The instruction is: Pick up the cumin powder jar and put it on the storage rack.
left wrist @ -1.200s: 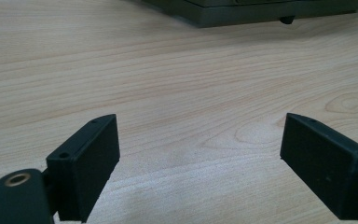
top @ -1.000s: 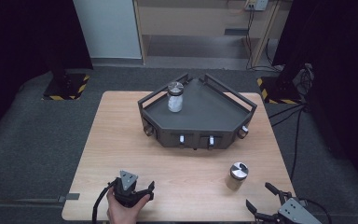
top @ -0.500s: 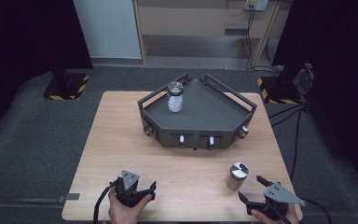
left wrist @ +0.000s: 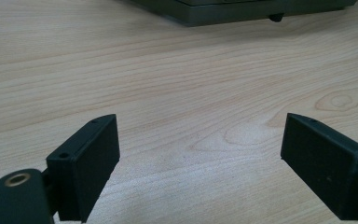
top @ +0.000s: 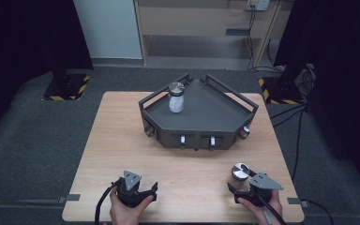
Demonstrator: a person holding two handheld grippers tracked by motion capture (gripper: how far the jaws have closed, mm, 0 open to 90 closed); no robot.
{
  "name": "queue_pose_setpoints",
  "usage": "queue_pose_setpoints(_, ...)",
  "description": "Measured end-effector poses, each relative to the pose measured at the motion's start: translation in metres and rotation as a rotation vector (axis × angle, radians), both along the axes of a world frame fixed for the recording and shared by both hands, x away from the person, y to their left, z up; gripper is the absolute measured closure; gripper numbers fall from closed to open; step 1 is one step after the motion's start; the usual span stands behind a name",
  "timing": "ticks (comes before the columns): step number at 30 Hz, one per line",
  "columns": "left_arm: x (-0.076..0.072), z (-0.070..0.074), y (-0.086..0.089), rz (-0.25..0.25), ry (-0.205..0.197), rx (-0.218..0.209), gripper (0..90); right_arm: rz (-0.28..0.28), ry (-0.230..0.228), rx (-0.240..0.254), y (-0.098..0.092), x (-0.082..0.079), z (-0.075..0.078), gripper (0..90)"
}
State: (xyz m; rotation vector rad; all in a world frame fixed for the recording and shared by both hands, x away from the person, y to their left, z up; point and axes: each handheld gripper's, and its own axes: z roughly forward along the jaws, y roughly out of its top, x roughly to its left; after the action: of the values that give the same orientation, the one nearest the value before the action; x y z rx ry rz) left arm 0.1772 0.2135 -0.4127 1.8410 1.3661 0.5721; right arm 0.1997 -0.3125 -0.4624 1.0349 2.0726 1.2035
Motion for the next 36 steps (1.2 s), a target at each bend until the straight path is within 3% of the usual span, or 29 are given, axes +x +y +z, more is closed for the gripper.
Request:
queue_pose_setpoints(4,0.0,0.0,0.0,-0.003,0.001,0.001,10.7,0.007,-0.043,-0.005,0.001,-0.003,-0.009,28.9)
queue_pose_setpoints(8,0.001,0.0,0.001,-0.002,0.001,-0.004,10.8,-0.002,-0.05,0.03,-0.002,-0.005,-0.014,29.8)
queue_pose_setpoints(25,0.001,-0.001,0.001,-0.009,0.003,-0.006,10.8,-0.002,-0.052,0.047,-0.003,-0.005,-0.016,30.6)
queue_pose_setpoints(30,0.001,-0.001,0.002,-0.01,0.004,-0.006,10.8,0.012,-0.055,0.025,0.0,-0.005,-0.011,30.7)
queue_pose_setpoints(36,0.001,-0.001,0.003,-0.008,0.009,-0.015,10.8,0.032,-0.085,0.047,-0.002,-0.01,0.001,30.8)
